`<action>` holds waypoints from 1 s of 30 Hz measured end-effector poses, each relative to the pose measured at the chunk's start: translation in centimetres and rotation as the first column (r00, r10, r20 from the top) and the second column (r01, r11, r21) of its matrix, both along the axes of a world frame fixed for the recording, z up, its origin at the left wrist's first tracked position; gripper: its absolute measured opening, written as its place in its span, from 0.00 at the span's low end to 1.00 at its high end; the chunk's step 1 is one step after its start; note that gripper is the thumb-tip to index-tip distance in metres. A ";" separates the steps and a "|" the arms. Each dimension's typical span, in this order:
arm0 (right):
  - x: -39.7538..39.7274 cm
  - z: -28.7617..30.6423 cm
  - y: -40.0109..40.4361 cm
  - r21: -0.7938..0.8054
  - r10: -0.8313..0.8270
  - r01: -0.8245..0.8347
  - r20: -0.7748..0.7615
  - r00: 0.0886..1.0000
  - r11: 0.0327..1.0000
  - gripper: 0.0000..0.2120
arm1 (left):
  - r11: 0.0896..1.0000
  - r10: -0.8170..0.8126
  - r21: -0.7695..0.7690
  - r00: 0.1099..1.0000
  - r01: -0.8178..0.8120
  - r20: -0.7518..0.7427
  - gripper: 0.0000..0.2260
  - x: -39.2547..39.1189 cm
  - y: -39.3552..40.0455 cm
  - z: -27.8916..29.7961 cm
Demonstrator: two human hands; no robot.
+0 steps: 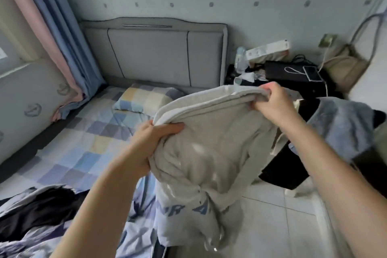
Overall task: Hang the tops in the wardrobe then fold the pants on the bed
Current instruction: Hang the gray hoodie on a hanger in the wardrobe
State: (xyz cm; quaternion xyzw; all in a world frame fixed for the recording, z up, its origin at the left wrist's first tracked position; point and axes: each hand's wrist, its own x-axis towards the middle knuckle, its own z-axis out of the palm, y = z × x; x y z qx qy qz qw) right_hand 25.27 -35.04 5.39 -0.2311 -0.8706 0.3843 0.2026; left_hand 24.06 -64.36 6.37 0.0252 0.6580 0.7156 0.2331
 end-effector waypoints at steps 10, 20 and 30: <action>10.0 -8.5 7.0 -0.277 0.454 -0.393 0.206 0.867 0.877 0.39 | 0.936 -0.352 -0.059 0.931 0.348 -0.093 0.12 0.6 21.4 -1.0; 16.9 -12.5 19.5 -0.226 -0.298 0.317 0.115 0.948 0.921 0.07 | 0.725 -0.680 -0.490 0.617 0.484 -0.397 0.15 -0.6 34.0 -1.1; 19.2 -1.8 27.4 -0.025 -0.628 0.637 -0.202 0.752 0.771 0.13 | 0.756 -0.654 -0.642 0.139 0.125 -0.743 0.12 -4.9 50.6 -4.1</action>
